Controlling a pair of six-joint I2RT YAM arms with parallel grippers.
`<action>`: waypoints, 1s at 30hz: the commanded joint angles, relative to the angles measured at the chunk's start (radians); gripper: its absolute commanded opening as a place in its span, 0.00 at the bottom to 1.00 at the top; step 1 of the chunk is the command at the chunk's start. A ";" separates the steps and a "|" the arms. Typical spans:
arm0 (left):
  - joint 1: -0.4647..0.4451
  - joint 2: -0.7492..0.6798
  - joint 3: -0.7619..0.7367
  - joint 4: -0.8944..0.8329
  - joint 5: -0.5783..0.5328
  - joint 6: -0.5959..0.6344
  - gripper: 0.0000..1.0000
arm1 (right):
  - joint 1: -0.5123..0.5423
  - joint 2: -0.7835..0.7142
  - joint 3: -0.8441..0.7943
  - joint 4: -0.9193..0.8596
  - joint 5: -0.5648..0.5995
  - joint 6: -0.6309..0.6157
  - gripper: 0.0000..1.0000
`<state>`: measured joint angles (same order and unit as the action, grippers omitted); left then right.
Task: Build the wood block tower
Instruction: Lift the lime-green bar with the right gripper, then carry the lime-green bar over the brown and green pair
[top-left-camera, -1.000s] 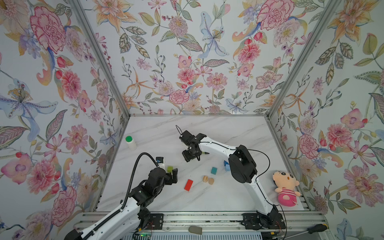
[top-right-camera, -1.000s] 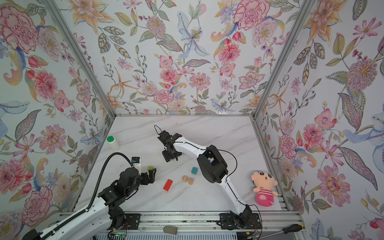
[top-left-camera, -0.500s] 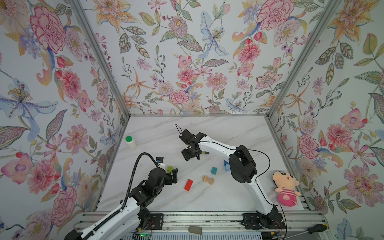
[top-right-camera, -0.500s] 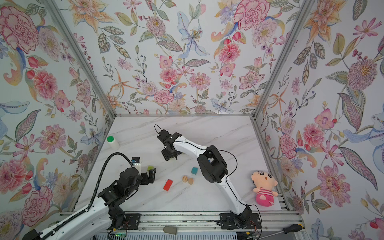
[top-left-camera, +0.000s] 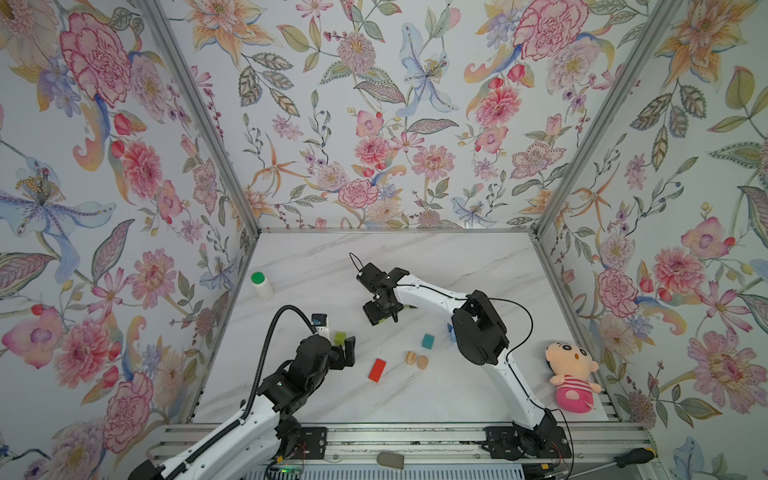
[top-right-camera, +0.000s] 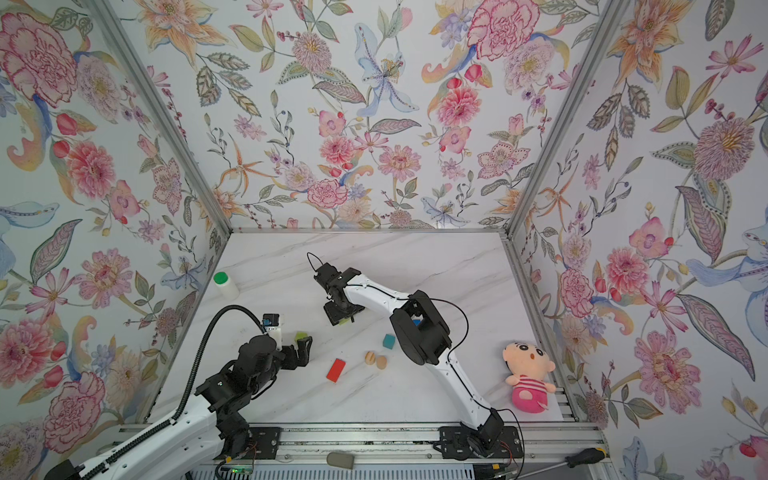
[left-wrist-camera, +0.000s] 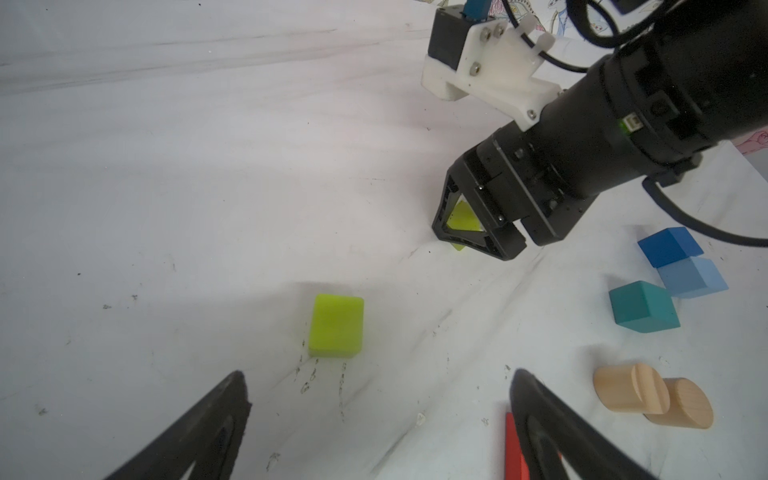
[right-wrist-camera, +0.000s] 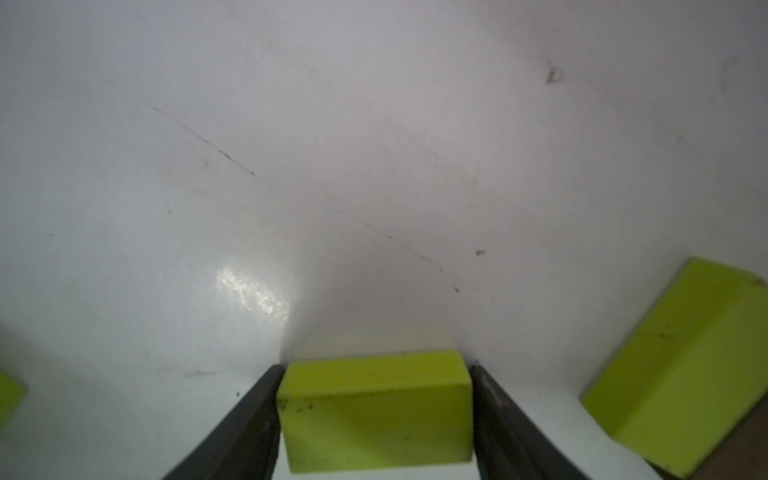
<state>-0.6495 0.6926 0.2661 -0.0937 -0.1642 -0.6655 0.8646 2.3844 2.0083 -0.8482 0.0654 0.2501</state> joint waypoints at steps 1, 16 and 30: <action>-0.007 -0.008 -0.001 -0.008 -0.017 0.015 0.99 | 0.007 0.016 0.015 -0.042 0.015 0.003 0.70; -0.007 -0.004 0.019 -0.012 -0.021 0.024 0.99 | -0.002 -0.055 0.039 -0.043 0.051 0.019 0.54; -0.006 0.079 0.087 0.017 -0.026 0.074 0.99 | -0.144 -0.101 0.046 -0.055 0.117 0.140 0.53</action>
<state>-0.6495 0.7563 0.3153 -0.0887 -0.1658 -0.6266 0.7479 2.3257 2.0369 -0.8715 0.1432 0.3298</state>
